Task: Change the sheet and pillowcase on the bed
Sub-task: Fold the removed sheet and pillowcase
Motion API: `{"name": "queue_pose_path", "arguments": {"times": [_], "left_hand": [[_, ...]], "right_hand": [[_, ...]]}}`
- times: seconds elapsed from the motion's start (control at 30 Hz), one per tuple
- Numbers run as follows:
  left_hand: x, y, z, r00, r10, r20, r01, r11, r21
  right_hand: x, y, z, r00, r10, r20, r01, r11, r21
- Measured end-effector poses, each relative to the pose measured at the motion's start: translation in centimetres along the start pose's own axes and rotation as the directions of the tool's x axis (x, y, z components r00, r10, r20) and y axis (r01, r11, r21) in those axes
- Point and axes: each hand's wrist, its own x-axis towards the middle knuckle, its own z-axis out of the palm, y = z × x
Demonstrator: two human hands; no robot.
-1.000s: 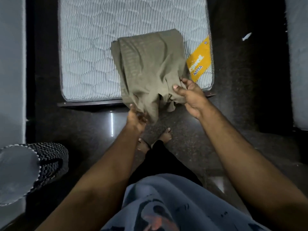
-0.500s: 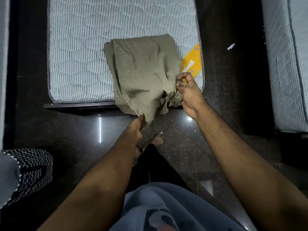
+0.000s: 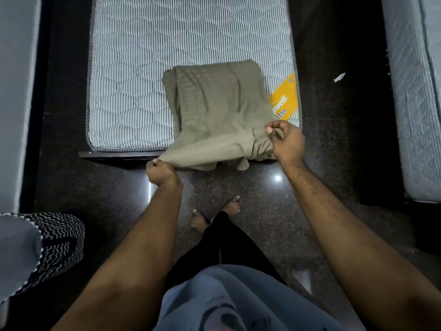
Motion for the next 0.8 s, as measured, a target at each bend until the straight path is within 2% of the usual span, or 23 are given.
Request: {"name": "queue_pose_path", "arguments": {"times": [0.07, 0.1, 0.17, 0.23, 0.3, 0.4, 0.47, 0.5, 0.57, 0.6, 0.67, 0.7, 0.73, 0.77, 0.8], "left_hand": [[0.5, 0.9, 0.1, 0.997, -0.035, 0.066, 0.037, 0.999, -0.039], [0.4, 1.3, 0.1, 0.997, -0.018, 0.076, 0.016, 1.000, 0.021], [0.3, 1.5, 0.1, 0.994, 0.090, 0.055, -0.095, 0.991, 0.099], [0.7, 1.6, 0.0, 0.978, 0.210, 0.009, -0.210, 0.977, 0.036], [1.0, 1.8, -0.4, 0.960, 0.278, -0.033, -0.275, 0.959, 0.068], [0.9, 1.6, -0.5, 0.943, 0.333, -0.005, -0.329, 0.933, 0.144], [0.6, 1.5, -0.2, 0.938, 0.344, 0.043, -0.346, 0.923, 0.169], [0.5, 1.5, -0.1, 0.935, 0.346, 0.076, -0.354, 0.918, 0.179], [0.1, 1.6, -0.2, 0.903, 0.392, 0.175, -0.423, 0.883, 0.202], [-0.1, 1.6, -0.4, 0.857, 0.442, 0.264, -0.498, 0.841, 0.212], [-0.5, 2.0, -1.1, 0.719, 0.485, 0.498, -0.634, 0.751, 0.186], [-0.3, 2.2, -1.3, 0.654, 0.468, 0.594, -0.661, 0.736, 0.147], [0.1, 2.3, -1.2, 0.617, 0.448, 0.647, -0.648, 0.755, 0.095], [0.5, 2.5, -1.0, 0.621, 0.438, 0.650, -0.603, 0.797, 0.039], [1.0, 2.9, -0.8, 0.657, 0.441, 0.611, -0.535, 0.844, -0.033]], "right_hand": [[-0.7, 0.1, 0.6, 0.998, 0.014, -0.057, -0.012, 0.999, 0.031], [-1.0, 0.2, 0.9, 0.997, 0.015, -0.078, -0.012, 0.999, 0.047], [-1.3, 0.3, 1.1, 0.995, -0.003, -0.098, 0.008, 0.999, 0.047], [-1.1, 0.4, 1.0, 0.994, -0.026, -0.108, 0.028, 1.000, 0.012], [-0.8, 0.6, 0.8, 0.991, -0.030, -0.130, 0.025, 0.999, -0.039], [-0.5, 1.3, 0.9, 0.977, 0.050, -0.206, -0.054, 0.998, -0.012], [-0.1, 1.8, 1.5, 0.964, 0.141, -0.226, -0.117, 0.986, 0.116], [-0.1, 2.1, 1.8, 0.966, 0.164, -0.202, -0.129, 0.976, 0.177], [0.1, 2.3, 2.0, 0.985, 0.110, -0.130, -0.080, 0.973, 0.219], [0.2, 2.4, 1.9, 0.994, 0.070, -0.087, -0.049, 0.975, 0.217], [0.4, 2.3, 1.7, 1.000, 0.006, 0.000, -0.006, 0.977, 0.211], [0.5, 2.4, 1.5, 0.998, -0.015, 0.069, 0.000, 0.977, 0.214], [0.5, 2.6, 1.2, 0.985, -0.023, 0.172, -0.016, 0.975, 0.223], [0.5, 3.0, 0.9, 0.952, -0.025, 0.306, -0.049, 0.972, 0.231], [0.4, 3.3, 0.5, 0.883, -0.025, 0.468, -0.094, 0.969, 0.229]]}}
